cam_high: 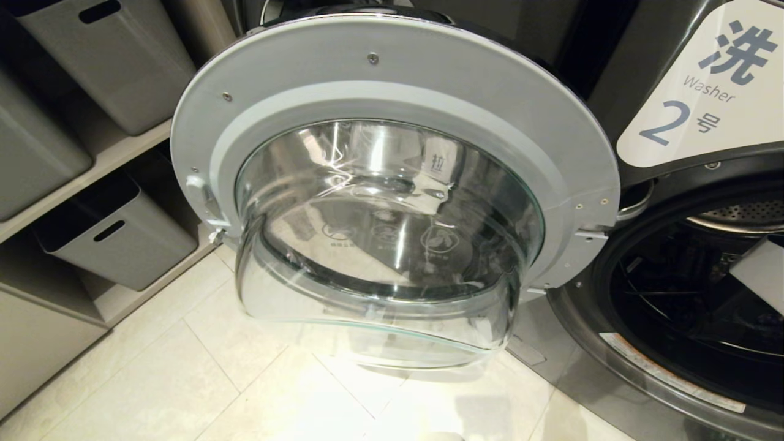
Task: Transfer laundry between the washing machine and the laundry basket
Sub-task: Pick a cloth and place it into the basket
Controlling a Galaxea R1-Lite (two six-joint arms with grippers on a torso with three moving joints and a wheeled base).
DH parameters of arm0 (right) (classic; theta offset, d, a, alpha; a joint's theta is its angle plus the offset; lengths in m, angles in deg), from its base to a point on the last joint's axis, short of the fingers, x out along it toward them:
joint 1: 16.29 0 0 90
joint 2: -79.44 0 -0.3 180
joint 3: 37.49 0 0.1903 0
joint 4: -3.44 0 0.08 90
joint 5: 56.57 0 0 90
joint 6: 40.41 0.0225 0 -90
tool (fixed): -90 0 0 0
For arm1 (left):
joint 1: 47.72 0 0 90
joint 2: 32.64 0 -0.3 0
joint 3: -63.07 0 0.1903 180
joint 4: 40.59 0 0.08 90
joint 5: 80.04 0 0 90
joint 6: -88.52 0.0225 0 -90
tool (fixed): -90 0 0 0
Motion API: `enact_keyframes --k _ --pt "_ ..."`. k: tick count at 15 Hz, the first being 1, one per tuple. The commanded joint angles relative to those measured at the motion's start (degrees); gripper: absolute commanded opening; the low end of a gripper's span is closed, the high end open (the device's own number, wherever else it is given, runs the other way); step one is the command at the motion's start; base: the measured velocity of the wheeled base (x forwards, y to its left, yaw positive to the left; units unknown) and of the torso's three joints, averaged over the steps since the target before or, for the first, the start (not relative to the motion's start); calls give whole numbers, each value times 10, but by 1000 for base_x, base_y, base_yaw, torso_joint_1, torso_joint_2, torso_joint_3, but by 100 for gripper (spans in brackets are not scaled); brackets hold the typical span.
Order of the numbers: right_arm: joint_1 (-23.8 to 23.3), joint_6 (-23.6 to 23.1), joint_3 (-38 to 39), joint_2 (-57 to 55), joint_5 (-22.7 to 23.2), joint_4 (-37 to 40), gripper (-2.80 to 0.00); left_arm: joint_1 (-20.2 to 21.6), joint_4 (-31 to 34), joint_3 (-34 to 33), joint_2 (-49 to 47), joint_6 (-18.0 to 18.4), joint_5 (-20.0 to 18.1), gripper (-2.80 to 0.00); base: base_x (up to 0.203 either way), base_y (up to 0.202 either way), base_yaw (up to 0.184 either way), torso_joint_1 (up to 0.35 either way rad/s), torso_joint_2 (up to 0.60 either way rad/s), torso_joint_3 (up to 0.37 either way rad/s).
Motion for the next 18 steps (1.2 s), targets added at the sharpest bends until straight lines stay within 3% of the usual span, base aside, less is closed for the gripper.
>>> enact_keyframes --k 1,12,18 --pt "0 1 -1 0 1 -2 -280 0 1 0 2 0 0 0 0 0 0 0 0 0" --pt "-7 2 5 45 -6 5 -280 0 1 0 1 0 0 0 0 0 0 0 0 0" --pt "-39 1 114 154 -5 1 -280 0 1 0 2 0 0 0 0 0 0 0 0 0"
